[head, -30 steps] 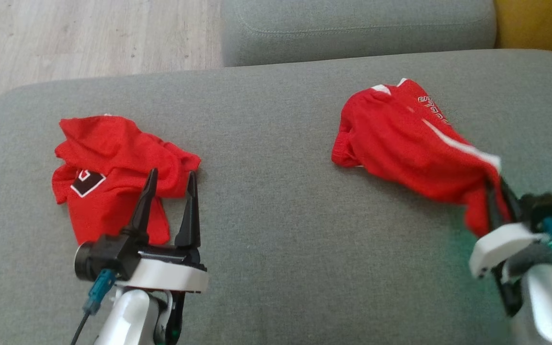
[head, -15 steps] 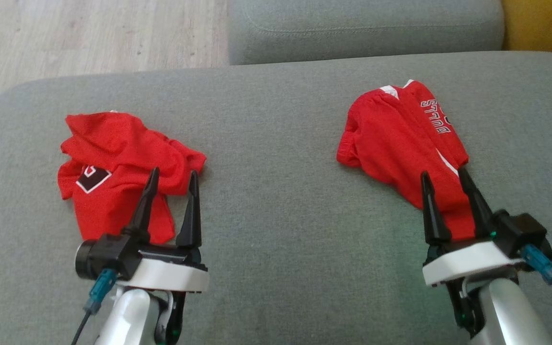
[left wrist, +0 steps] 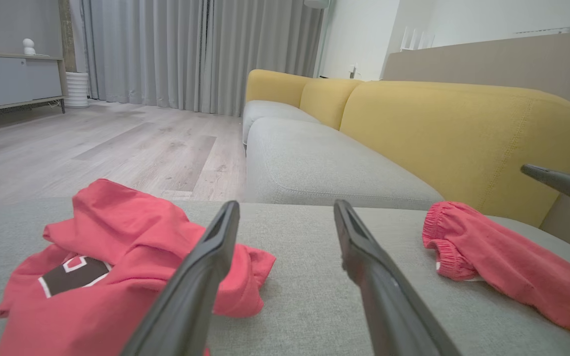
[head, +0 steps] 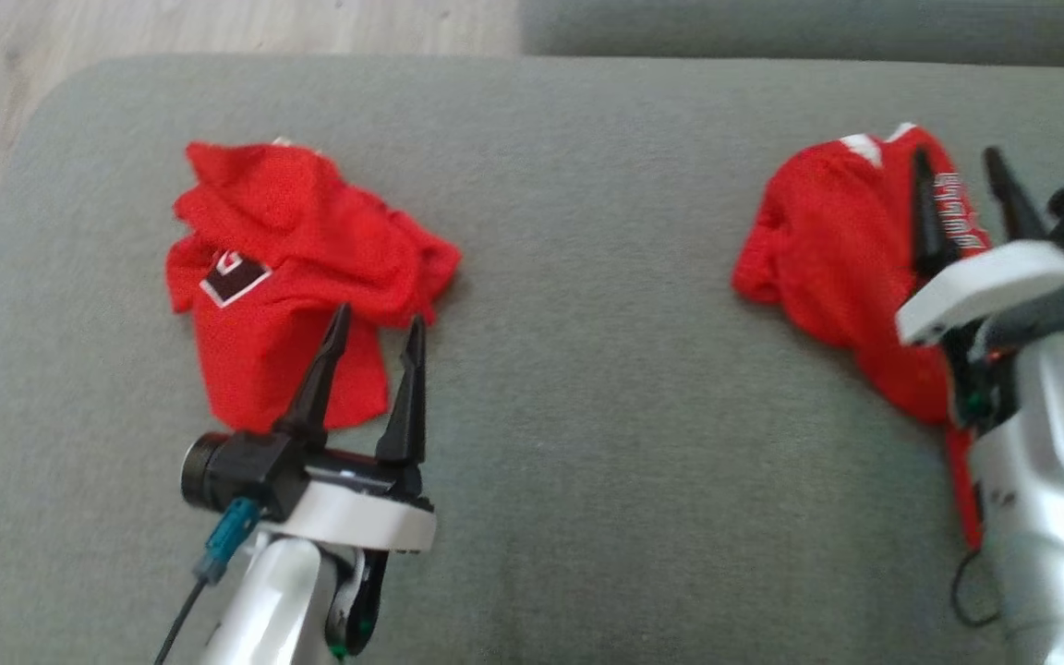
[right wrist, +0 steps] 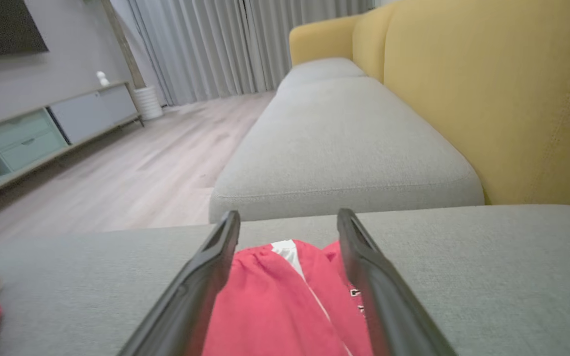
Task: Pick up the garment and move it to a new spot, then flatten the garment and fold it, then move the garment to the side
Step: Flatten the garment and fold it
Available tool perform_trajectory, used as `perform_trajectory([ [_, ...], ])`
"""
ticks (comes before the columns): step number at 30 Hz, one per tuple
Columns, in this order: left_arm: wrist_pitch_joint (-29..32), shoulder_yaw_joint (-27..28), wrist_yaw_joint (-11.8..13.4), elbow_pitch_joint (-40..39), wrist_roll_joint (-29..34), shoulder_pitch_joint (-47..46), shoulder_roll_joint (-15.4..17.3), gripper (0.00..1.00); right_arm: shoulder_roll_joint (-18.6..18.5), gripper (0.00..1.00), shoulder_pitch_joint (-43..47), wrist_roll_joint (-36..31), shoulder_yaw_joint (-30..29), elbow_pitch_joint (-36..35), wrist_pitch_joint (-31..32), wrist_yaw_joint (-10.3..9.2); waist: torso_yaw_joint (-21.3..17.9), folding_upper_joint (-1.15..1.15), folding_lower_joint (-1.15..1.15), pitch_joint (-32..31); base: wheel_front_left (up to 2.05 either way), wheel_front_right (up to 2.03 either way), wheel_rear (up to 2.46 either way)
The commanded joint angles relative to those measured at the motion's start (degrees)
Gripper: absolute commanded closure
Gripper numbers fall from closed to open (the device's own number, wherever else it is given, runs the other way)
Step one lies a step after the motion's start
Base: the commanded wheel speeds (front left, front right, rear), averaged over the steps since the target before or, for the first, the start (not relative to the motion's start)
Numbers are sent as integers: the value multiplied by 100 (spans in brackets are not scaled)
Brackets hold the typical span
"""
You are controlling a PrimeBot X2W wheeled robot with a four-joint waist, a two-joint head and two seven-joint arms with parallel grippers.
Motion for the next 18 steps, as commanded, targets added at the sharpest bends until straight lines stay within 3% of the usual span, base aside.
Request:
perform_trajectory([
  [1, -53, 143, -9, -161, 5, -268, 5, 0, -41, 0, -203, -17, 92, -97, 29, -4, 223, 0, -1, 197, 0, 0, 0],
  [6, -53, 17, 49, -149, -258, -391, -4, 0, -410, 0, -923, 35, 75, 1068, 334, -4, 528, 0, -1, 412, 0, 0, 0],
  [13, -53, -154, 155, -163, -310, -447, -6, 0, -626, 0, -1262, 162, 515, 2036, 407, -4, 613, 0, -1, 470, 0, 0, 0],
  [15, -53, -189, 180, -170, -326, -463, -6, 0, -650, 100, -1346, 241, 570, 2208, 322, -4, 609, 0, -1, 479, 0, 0, 0],
  [18, -53, -206, 207, -176, -340, -488, -6, 0, -617, 100, -1461, 396, 733, 2316, 57, -4, 576, 0, -1, 476, 0, 0, 0],
])
